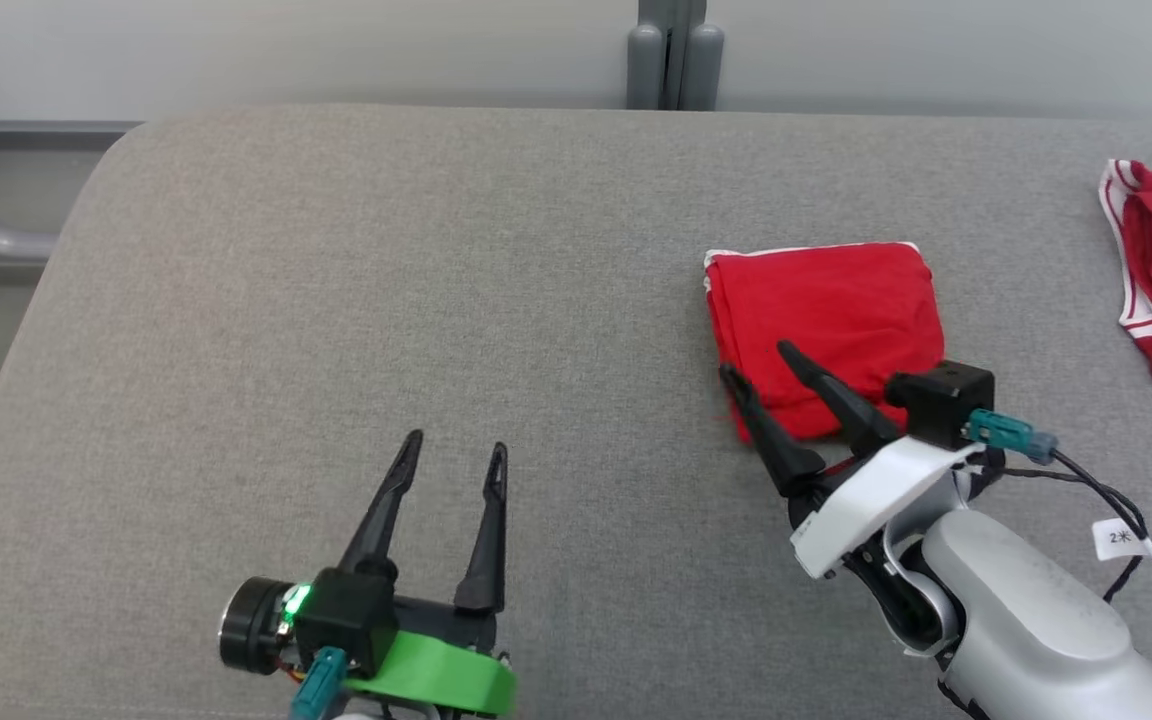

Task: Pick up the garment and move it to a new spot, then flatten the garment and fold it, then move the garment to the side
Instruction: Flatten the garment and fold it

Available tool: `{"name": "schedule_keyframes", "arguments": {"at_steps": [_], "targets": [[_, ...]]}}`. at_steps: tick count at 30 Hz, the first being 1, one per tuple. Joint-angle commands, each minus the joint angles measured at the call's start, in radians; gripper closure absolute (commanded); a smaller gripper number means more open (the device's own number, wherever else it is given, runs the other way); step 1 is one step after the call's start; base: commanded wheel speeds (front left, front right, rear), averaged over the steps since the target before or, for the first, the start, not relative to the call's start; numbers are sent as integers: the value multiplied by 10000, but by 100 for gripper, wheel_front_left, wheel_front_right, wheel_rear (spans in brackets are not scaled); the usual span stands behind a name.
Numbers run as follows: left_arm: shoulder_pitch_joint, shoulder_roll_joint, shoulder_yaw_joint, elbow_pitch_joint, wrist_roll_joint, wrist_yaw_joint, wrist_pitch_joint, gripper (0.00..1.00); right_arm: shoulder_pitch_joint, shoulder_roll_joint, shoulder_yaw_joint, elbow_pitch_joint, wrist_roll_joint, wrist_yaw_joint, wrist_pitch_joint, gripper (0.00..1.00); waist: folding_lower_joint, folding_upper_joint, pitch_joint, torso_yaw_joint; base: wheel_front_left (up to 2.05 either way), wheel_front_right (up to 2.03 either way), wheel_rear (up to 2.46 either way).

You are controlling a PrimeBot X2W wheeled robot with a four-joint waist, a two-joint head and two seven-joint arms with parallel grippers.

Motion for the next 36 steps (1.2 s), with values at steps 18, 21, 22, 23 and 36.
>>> {"name": "schedule_keyframes", "arguments": {"at_steps": [18,21,22,23,36], "targets": [[1937,25,2089,-1102,597,459,4,0,3493,1481,-4820,-2043,-4256,4,-21,0,0,0,-1297,-1169,0,0,0],[2158,24,2227,-977,582,443,4,0,3893,1617,-5051,-2234,-4558,4,-21,0,0,0,-1373,-1199,0,0,0],[2232,24,2268,-935,585,407,4,0,4049,1643,-5088,-2227,-4649,4,-21,0,0,0,-1405,-1198,0,0,0],[2291,24,2289,-871,621,391,4,0,4144,1646,-5084,-2225,-4718,4,-21,0,0,0,-1432,-1196,0,0,0],[2573,24,2504,-314,710,410,4,0,4893,2023,-5211,-2287,-5165,4,-21,0,0,0,-1734,-1104,0,0,0]]}}
